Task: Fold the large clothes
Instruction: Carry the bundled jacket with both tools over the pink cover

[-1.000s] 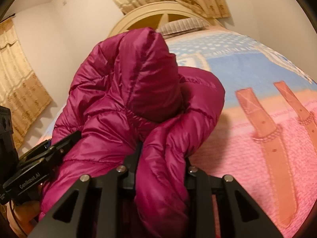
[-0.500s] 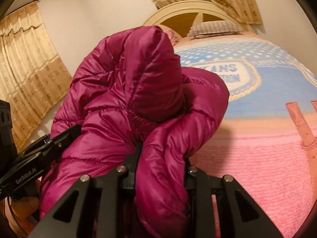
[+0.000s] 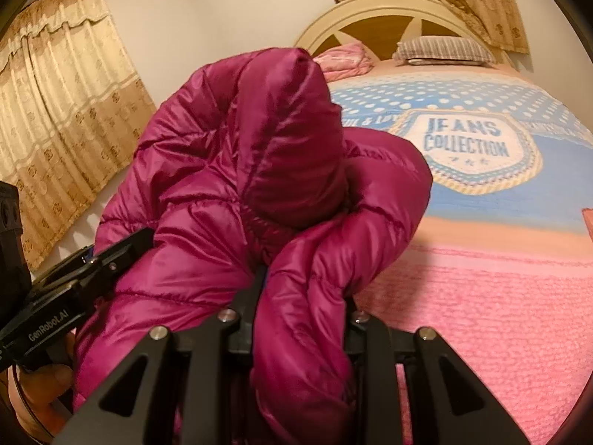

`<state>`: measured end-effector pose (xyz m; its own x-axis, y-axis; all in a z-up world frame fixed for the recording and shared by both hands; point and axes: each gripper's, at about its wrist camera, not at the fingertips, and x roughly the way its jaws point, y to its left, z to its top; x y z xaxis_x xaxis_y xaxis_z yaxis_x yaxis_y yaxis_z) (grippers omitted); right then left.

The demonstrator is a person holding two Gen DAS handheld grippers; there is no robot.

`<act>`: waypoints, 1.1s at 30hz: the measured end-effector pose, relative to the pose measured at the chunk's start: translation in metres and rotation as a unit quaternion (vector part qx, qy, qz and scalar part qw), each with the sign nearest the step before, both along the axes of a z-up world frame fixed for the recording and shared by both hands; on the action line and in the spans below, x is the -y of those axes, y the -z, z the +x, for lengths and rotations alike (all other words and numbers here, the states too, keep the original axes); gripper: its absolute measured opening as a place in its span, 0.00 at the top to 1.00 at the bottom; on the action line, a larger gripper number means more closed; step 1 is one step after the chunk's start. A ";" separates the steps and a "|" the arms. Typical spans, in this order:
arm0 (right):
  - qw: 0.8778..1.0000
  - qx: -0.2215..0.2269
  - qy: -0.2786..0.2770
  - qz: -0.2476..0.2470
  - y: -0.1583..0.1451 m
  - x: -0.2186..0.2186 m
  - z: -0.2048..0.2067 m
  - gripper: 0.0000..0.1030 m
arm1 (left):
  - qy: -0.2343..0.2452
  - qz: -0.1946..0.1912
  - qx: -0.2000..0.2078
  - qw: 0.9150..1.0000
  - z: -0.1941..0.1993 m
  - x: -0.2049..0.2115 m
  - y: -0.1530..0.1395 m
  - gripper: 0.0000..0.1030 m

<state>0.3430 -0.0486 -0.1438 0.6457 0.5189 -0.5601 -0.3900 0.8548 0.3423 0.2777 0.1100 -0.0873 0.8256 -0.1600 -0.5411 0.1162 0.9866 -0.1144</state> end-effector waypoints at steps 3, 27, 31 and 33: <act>1.000 0.000 -0.015 -0.008 0.001 -0.018 0.000 0.73 | -0.012 0.003 0.001 1.000 -0.006 -0.014 0.002 0.51; 0.994 -0.005 -0.102 -0.037 0.005 -0.097 -0.003 0.73 | -0.085 -0.008 -0.020 0.996 -0.032 -0.077 0.024 0.51; 0.994 -0.009 -0.101 -0.041 0.009 -0.097 -0.002 0.73 | -0.087 -0.003 -0.031 0.996 -0.028 -0.078 0.030 0.51; 0.994 -0.011 -0.099 -0.043 0.012 -0.097 -0.001 0.73 | -0.089 -0.001 -0.036 0.995 -0.028 -0.081 0.035 0.51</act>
<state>0.3419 0.0486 -0.1559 0.5225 0.5842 -0.6210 -0.5467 0.7885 0.2818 0.2496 0.1909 -0.1220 0.7996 -0.0157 -0.6004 -0.0697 0.9905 -0.1188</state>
